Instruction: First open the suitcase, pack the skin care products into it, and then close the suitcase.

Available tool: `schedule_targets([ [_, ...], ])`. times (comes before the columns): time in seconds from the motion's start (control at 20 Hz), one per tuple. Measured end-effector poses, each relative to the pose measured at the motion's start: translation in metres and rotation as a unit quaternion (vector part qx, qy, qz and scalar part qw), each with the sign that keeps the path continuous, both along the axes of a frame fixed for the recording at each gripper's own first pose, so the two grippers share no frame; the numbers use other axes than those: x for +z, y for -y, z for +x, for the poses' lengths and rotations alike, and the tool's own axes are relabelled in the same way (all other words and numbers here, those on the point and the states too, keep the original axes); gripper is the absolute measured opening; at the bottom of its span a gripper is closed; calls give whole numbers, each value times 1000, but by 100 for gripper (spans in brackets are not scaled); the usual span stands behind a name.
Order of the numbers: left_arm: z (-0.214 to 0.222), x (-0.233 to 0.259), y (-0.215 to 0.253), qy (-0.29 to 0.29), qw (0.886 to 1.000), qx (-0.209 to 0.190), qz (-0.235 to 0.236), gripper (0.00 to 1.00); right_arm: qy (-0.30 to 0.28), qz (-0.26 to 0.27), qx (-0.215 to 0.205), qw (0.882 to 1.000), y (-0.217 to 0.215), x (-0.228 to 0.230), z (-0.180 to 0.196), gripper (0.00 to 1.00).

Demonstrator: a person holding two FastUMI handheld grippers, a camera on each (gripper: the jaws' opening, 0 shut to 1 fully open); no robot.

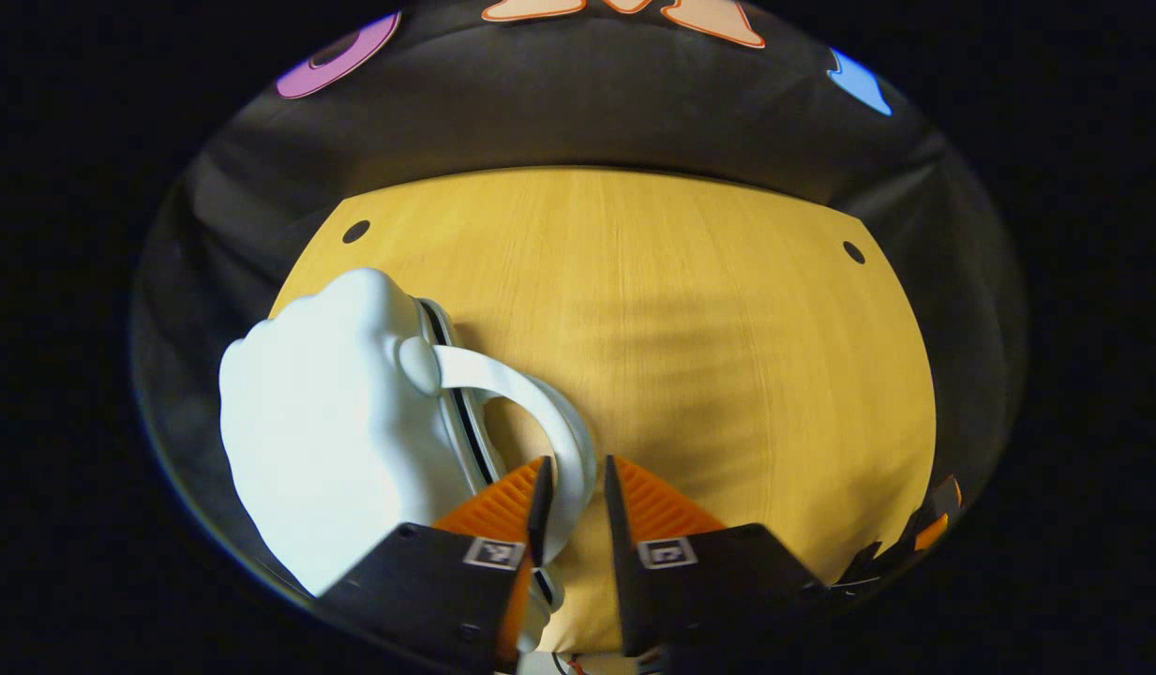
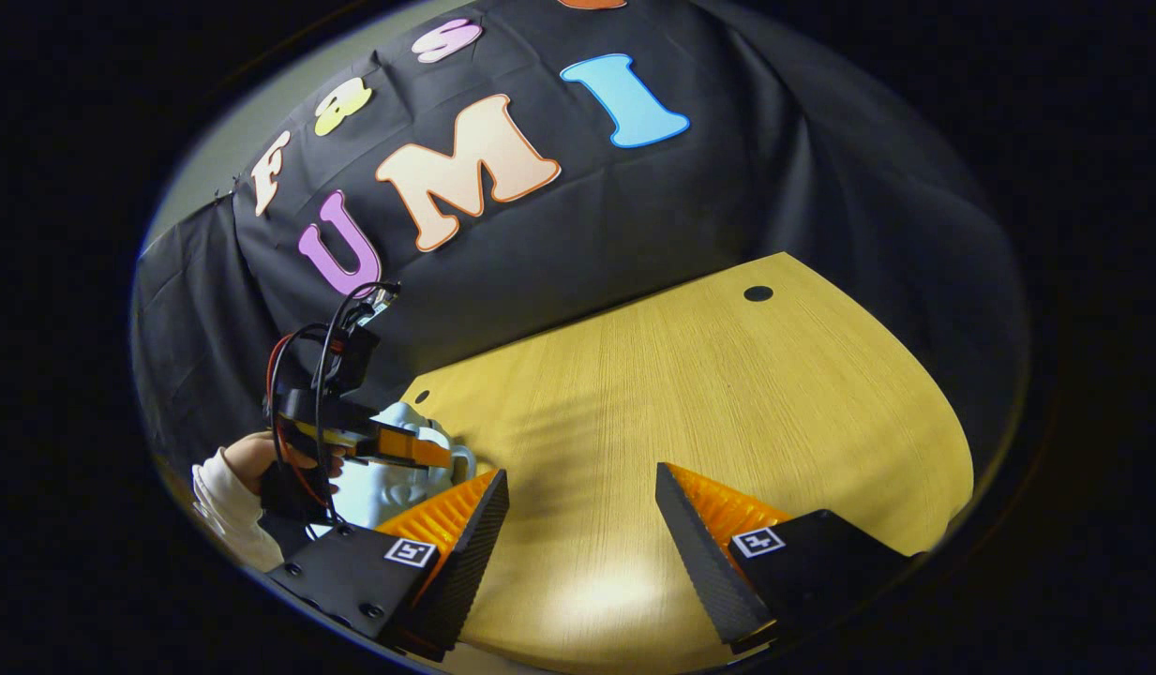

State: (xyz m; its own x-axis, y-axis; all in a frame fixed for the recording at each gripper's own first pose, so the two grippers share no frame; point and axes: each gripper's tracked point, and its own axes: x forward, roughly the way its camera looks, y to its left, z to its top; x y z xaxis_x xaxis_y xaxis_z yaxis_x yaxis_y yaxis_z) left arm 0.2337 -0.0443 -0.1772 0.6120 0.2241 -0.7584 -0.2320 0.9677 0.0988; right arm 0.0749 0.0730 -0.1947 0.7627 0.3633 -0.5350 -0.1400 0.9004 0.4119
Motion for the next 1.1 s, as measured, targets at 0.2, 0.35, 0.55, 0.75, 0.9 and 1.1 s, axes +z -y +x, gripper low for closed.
schedule_targets([
  [0.2, -15, 5, 23, 23, 999, -14, 29, 97, 22, 1, -1, 1000, 8, 15, 3, 98],
  [0.35, -38, 16, 33, 34, 995, -37, 81, 97, 38, 8, 3, 999, 10, 28, 1, 98],
  [0.55, -66, 17, 50, 44, 993, -54, 99, 97, 58, 12, 11, 998, 12, 40, -6, 98],
  [0.75, -80, 6, 75, 47, 994, -59, 78, 97, 65, 12, 18, 998, 20, 43, -14, 98],
  [0.9, -91, 0, 83, 45, 995, -58, 69, 97, 74, 12, 20, 997, 26, 49, -16, 98],
  [1.1, -100, -3, 85, 44, 996, -53, 63, 97, 76, 12, 17, 997, 32, 49, -16, 98],
])
